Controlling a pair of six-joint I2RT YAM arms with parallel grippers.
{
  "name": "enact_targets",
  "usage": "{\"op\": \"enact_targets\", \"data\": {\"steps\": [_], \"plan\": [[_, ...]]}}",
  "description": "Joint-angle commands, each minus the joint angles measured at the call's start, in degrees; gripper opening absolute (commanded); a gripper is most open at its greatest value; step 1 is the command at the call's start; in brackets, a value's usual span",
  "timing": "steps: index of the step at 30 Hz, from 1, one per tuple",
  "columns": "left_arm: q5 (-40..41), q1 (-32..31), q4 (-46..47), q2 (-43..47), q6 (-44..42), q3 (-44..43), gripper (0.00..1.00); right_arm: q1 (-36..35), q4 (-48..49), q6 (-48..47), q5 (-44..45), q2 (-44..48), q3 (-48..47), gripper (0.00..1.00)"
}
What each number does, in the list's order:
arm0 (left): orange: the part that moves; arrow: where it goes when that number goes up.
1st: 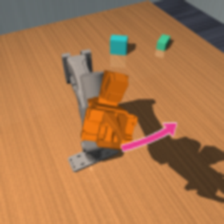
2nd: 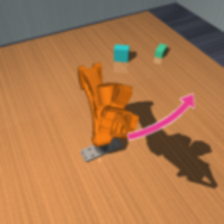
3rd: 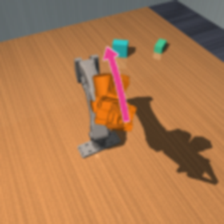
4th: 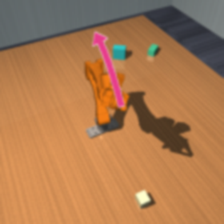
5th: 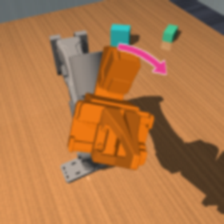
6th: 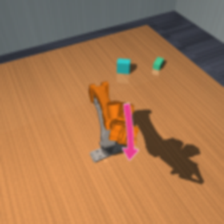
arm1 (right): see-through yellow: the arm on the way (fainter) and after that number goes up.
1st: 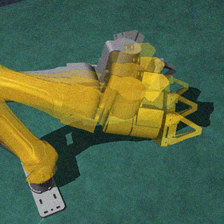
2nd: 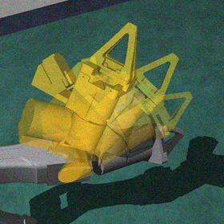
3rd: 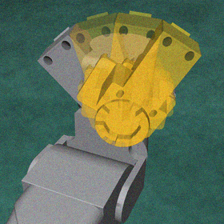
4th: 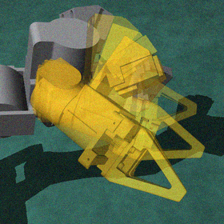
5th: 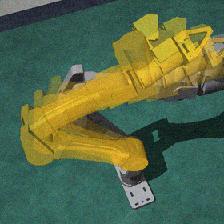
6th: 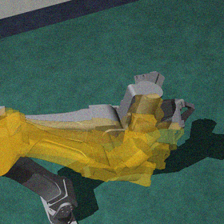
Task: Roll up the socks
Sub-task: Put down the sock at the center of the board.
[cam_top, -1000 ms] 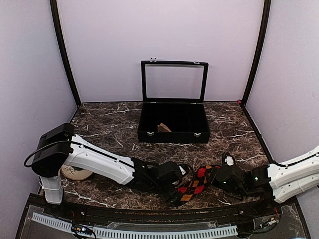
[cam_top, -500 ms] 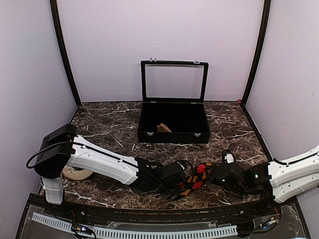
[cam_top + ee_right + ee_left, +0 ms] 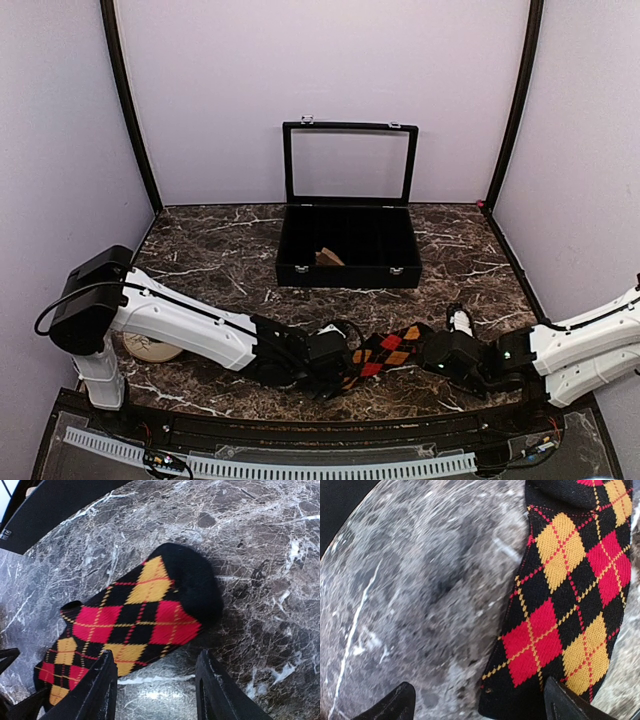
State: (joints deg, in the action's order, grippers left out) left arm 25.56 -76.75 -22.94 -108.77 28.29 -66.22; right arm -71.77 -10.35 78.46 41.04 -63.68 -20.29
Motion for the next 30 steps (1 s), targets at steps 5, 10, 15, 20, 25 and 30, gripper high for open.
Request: {"op": "enact_targets", "data": {"steps": [5,10,15,20,25,30], "plan": [[0.4,0.2,-13.6,1.4,2.4,6.2,0.92,1.5,0.4,-1.6,2.6,-3.7,-3.7,0.5],[0.0,0.2,-14.1,1.9,3.4,7.0,0.92,4.4,3.4,-2.9,-0.6,-4.7,-3.1,0.56],[0.5,0.2,-14.1,2.1,3.1,7.0,0.92,8.2,6.5,-7.5,-7.9,-8.9,-4.9,0.58],[0.7,0.3,-14.0,2.2,3.0,6.9,0.92,9.0,5.4,-7.7,-12.8,-14.2,-8.2,0.59],[0.5,0.2,-13.5,2.3,3.2,7.1,0.92,9.9,4.9,-6.1,-14.3,-15.7,-8.7,0.58],[0.7,0.2,-13.4,2.4,3.2,7.1,0.92,10.9,3.5,-4.5,-14.4,-14.9,-7.9,0.57]]}}
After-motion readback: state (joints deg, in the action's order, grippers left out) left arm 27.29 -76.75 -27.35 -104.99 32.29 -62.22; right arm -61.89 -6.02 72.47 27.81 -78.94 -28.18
